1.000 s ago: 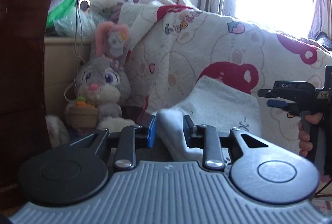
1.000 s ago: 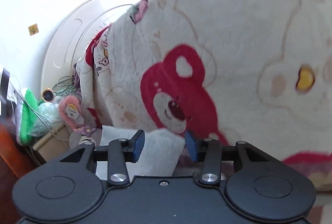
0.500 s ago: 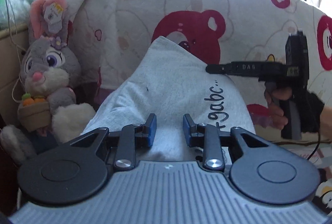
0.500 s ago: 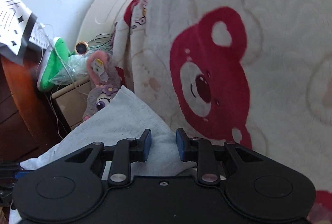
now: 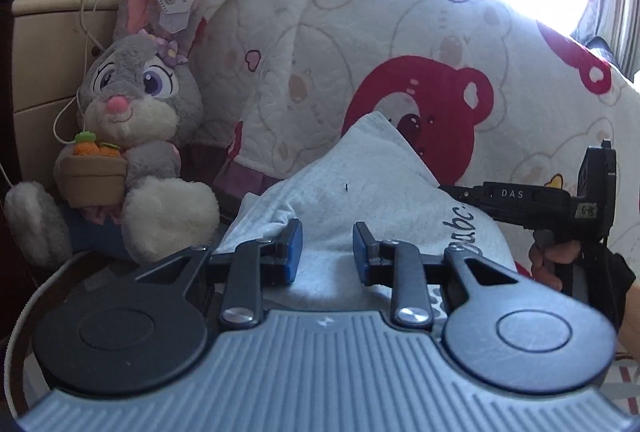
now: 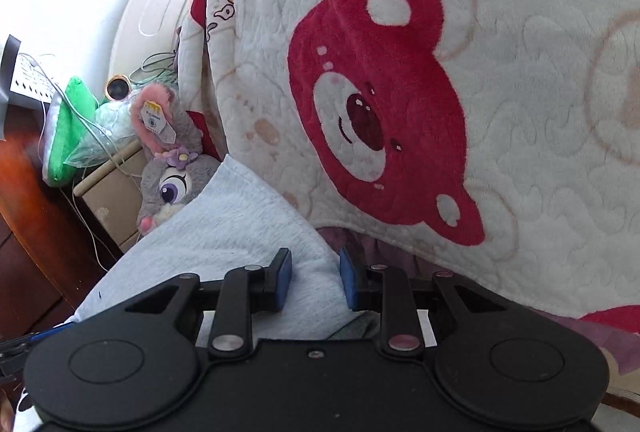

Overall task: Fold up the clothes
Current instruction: 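Carry the folded shirt with both grippers toward the clothes stack, then lower the folded shirt onto the clothes stack and open both grippers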

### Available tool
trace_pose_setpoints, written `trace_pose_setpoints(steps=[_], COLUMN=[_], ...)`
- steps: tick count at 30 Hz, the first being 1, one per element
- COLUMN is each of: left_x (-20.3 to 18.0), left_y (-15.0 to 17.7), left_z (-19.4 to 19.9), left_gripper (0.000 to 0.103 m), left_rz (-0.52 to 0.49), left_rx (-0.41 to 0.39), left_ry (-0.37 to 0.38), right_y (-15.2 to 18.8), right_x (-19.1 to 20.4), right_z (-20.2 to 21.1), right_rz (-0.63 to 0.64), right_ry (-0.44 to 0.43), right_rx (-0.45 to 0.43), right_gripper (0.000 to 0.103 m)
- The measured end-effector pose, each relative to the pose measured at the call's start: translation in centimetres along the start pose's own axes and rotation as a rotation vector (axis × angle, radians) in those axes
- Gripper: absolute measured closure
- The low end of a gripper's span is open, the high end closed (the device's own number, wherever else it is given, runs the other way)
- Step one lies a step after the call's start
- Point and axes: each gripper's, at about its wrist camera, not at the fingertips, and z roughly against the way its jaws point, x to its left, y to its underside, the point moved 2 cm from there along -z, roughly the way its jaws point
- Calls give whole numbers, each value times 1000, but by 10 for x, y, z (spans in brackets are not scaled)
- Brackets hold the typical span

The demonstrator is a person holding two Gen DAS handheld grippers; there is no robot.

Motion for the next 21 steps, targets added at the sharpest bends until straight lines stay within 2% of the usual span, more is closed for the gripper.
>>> trace_pose_setpoints(steps=[1,3,4,5,6,7,9,11,13,15,17,19,21], left_x=[-1,-7,-11,-19,-28,-37,-55,-70,-85,-103,-120,-133,-146], left_y=[-1,-5,-7,-9,-9,-8,-5,2,11,20,31,42,54], left_z=[4,14,20,26,31,37,48,56,67,78,90,105,117], left_gripper=[76,73,63,53,36,29,29,28,24,18,18,18,18], left_rz=[14,14,3,-17,-42,-69,-120,-113,-93,-112,-136,-103,-81], left_rx=[-13,-38,-48,-40,-29,-19,1,41,57,69,73,70,86], left_ry=[-19,-60,-81,-105,-132,-148,-182,-224,-254,-257,-228,-172,-149], right_y=[-3,-8,-10,-13,-14,-14,-10,2,14,30,46,59,68], right_x=[2,4,4,4,5,7,16,27,38,41,43,41,38], right_z=[3,23,35,47,56,63,69,81,94,113,133,159,186], right_rz=[1,-42,-68,-94,-109,-102,-32,44,116,132,133,93,58], right_ry=[9,-32,-59,-86,-112,-134,-138,-100,-61,-106,-117,-85,-88], right_rx=[0,-55,-88,-121,-138,-136,-102,-77,-56,-33,-12,-25,-50], right_gripper=[73,67,64,57,51,50,50,50,50,50,49,49,49])
